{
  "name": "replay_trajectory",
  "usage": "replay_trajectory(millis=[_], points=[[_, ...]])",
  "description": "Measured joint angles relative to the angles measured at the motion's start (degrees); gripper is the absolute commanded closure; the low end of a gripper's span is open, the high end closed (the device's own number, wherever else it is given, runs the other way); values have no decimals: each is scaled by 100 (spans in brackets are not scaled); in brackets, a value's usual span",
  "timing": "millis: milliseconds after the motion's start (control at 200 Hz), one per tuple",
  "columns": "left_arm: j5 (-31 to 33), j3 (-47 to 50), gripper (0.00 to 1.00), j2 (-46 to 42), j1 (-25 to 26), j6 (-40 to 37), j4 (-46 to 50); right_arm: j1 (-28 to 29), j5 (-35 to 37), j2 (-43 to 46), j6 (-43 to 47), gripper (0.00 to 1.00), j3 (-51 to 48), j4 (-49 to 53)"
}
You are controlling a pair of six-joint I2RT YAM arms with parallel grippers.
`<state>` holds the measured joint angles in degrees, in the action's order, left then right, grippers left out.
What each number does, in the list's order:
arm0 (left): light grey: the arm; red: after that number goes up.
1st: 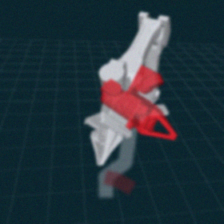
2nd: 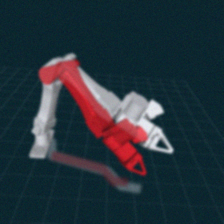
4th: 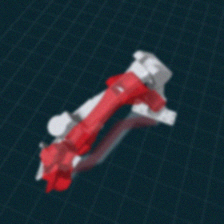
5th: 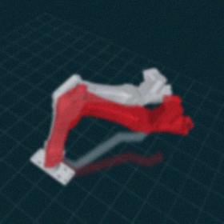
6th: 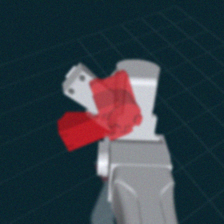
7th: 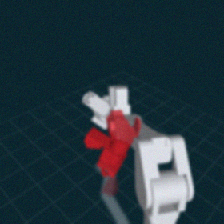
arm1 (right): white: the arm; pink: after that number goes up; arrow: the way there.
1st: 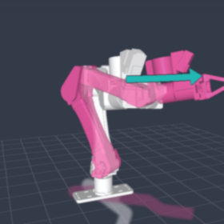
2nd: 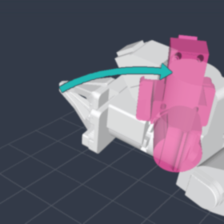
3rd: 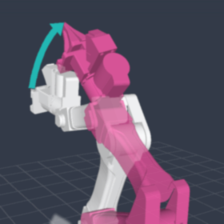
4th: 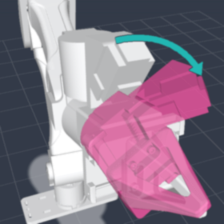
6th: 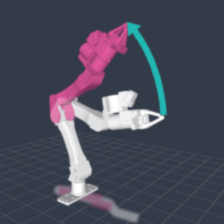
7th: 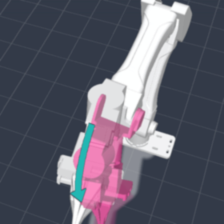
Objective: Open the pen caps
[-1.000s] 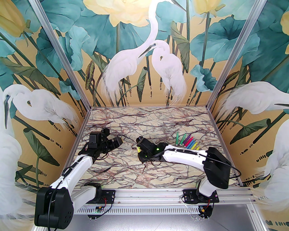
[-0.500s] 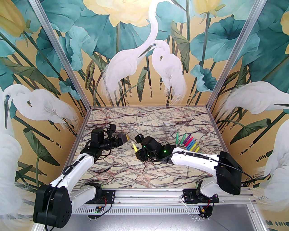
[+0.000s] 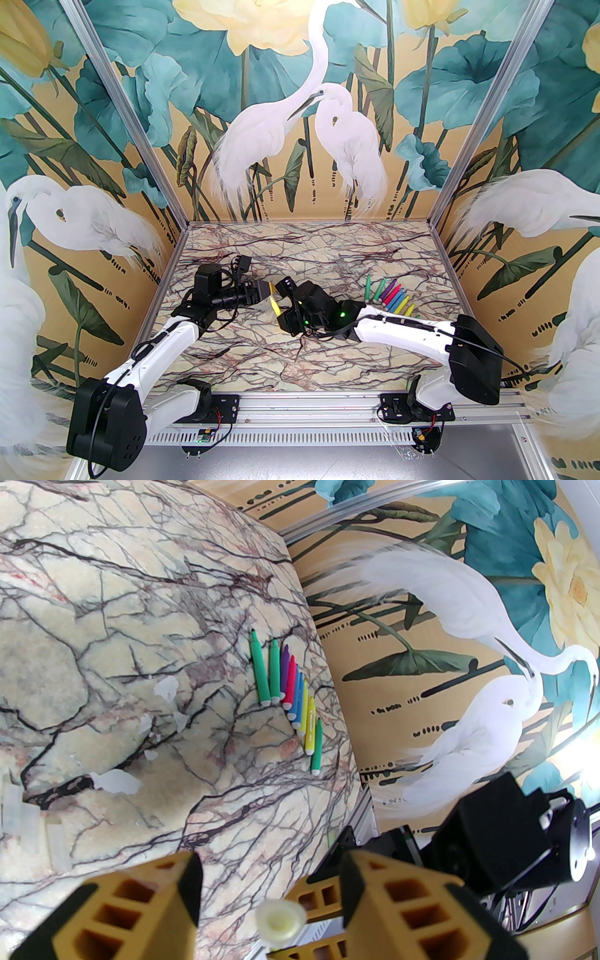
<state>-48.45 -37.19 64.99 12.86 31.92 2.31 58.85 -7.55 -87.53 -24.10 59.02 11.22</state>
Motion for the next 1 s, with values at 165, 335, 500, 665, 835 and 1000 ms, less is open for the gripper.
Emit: replay_trajectory(millis=[165, 335, 500, 665, 835, 1000], points=[[-83, -24, 59, 37, 83, -37, 0, 0, 2, -2, 20, 82, 48, -15], [-125, -48, 71, 39, 103, -114, 7, 0, 4, -17, 39, 82, 142, -37], [-146, -52, 79, 39, 103, -131, 4, 0, 22, -22, 44, 70, 146, -42], [-188, -109, 86, 94, 103, -133, 9, -11, 66, -33, 129, 58, 146, -87], [-321, -199, 88, 149, 103, -105, 13, -37, 90, -142, 133, 58, 197, -149], [-413, -247, 89, 184, 105, -98, 20, -48, 87, -223, 151, 65, 212, -240]])
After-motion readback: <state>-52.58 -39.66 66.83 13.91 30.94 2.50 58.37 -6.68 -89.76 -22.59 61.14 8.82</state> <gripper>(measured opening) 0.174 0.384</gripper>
